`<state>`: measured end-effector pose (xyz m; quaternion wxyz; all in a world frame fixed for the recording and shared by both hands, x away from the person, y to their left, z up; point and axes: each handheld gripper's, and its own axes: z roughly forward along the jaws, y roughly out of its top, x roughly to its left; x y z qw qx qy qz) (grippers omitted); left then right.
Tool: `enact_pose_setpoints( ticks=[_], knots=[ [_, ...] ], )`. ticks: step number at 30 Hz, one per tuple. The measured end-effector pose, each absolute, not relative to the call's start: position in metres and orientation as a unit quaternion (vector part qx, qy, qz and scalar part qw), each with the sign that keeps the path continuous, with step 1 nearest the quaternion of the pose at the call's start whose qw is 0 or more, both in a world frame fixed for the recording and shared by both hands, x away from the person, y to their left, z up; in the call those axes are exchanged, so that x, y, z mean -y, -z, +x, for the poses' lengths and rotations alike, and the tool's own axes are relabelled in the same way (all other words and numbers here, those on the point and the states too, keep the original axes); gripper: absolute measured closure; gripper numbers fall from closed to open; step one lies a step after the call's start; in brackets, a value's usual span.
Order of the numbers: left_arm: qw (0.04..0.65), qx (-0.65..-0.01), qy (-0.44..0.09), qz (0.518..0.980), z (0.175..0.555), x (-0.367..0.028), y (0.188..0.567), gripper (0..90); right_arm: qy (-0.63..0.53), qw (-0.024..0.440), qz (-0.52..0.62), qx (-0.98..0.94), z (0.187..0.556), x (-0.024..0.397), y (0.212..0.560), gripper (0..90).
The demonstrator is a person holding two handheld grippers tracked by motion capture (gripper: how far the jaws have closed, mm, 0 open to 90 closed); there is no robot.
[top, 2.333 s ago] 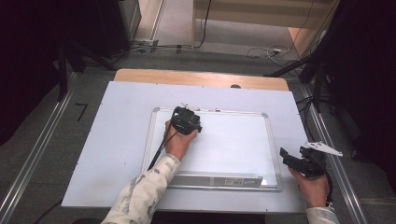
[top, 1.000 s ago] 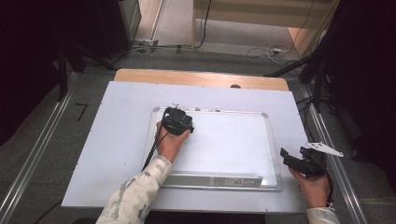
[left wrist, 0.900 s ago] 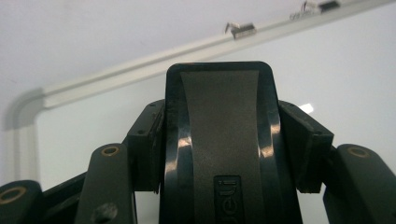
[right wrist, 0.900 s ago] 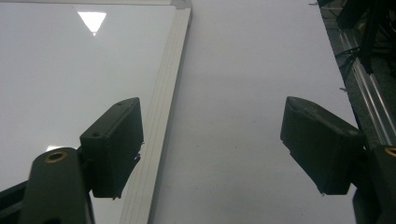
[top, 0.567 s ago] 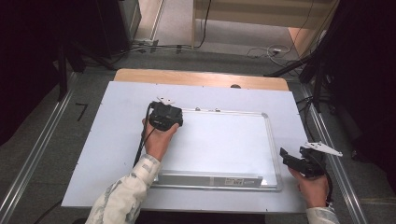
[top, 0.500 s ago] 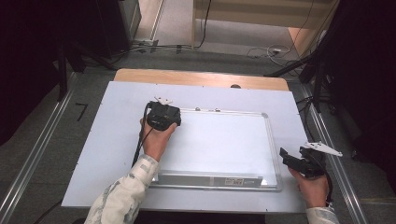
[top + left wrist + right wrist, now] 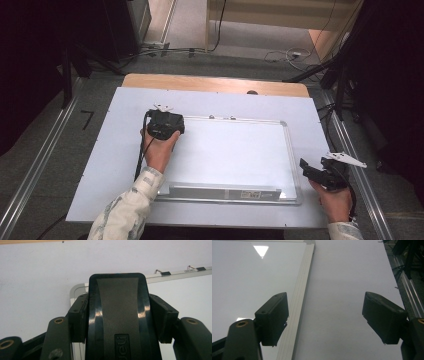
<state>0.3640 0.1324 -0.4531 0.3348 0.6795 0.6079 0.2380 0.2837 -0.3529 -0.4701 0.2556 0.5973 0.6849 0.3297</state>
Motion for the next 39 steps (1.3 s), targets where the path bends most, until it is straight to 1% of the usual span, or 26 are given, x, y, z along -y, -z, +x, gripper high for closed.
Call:
enact_pose_setpoints(
  ticks=[11,25,33,39],
  knots=[
    [0.338,-0.621,-0.238,0.666,0.364,-0.14,0.455,40.6,-0.329,0.256,0.597,-0.686,0.285,0.352,0.47,19.8],
    [0.325,-0.644,-0.238,0.651,0.367,-0.148,0.463,40.5,-0.329,0.255,0.596,-0.687,0.286,0.351,0.47,19.8],
    [0.318,-0.653,-0.233,0.647,0.377,-0.141,0.472,40.5,-0.329,0.256,0.595,-0.687,0.287,0.351,0.47,19.9],
    [0.309,-0.657,-0.24,0.644,0.387,-0.133,0.477,40.4,-0.328,0.256,0.595,-0.688,0.287,0.35,0.471,19.9]
  ],
)
